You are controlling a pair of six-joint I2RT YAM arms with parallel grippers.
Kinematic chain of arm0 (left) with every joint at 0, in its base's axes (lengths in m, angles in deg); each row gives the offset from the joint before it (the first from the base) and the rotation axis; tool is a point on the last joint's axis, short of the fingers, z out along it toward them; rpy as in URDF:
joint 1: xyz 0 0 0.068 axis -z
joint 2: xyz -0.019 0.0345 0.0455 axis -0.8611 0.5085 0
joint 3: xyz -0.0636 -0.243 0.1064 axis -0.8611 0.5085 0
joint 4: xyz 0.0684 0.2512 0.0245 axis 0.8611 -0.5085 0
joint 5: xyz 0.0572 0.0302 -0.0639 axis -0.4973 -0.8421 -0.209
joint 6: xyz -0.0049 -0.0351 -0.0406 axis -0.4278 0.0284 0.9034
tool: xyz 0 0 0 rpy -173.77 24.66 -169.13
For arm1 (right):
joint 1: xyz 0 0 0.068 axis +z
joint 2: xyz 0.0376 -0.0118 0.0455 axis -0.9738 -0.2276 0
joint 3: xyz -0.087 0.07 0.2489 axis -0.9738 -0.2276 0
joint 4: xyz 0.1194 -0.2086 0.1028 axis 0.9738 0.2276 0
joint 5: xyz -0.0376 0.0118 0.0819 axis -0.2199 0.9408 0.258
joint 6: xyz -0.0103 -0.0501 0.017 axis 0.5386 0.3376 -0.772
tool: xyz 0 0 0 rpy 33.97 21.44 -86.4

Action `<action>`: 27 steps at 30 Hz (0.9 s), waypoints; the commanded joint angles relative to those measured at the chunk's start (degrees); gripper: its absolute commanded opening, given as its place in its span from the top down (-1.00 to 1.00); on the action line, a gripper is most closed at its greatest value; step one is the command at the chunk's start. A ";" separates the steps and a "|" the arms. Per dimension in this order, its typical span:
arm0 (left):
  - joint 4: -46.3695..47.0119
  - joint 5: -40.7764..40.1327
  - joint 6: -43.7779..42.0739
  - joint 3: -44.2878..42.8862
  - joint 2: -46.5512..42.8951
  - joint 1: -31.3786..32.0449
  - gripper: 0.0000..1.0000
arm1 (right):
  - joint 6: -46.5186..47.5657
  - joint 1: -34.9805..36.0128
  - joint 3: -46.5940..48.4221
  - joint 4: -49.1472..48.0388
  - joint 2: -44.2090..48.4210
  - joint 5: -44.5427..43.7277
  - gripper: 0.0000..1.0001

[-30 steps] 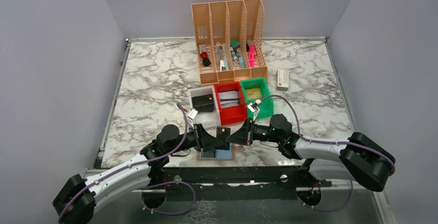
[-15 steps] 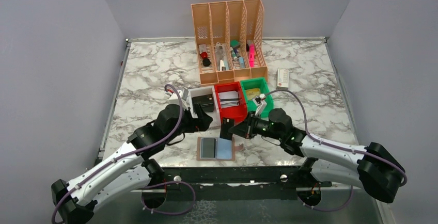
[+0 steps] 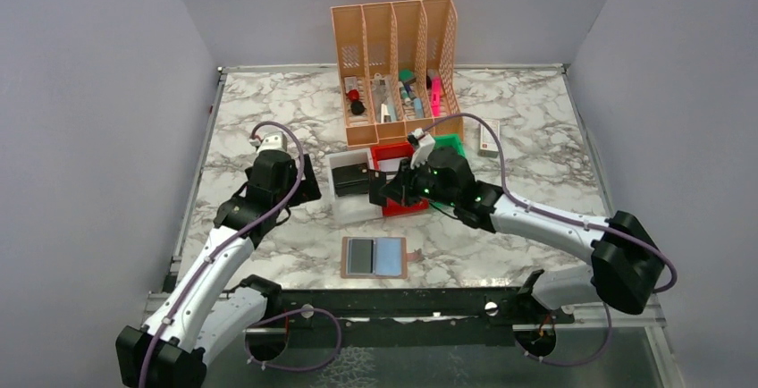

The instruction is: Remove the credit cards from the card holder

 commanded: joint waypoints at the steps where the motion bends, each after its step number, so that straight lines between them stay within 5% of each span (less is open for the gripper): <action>1: 0.88 1.12 -3.68 -0.24 -1.52 -5.11 -0.95 | 9.89 2.02 9.35 7.25 -6.54 -7.91 0.98; 7: 1.99 2.51 -1.49 3.05 -8.17 -6.03 -0.97 | 21.31 9.09 21.58 11.39 -18.41 -24.27 0.99; 14: 2.08 6.57 -2.29 2.23 -0.68 -6.02 -0.97 | 31.63 13.81 30.71 11.19 -27.94 -41.34 0.98; 27: 2.27 4.99 -2.28 2.79 -5.12 -6.04 -0.97 | 50.49 13.83 28.46 -1.99 -35.07 -42.11 0.98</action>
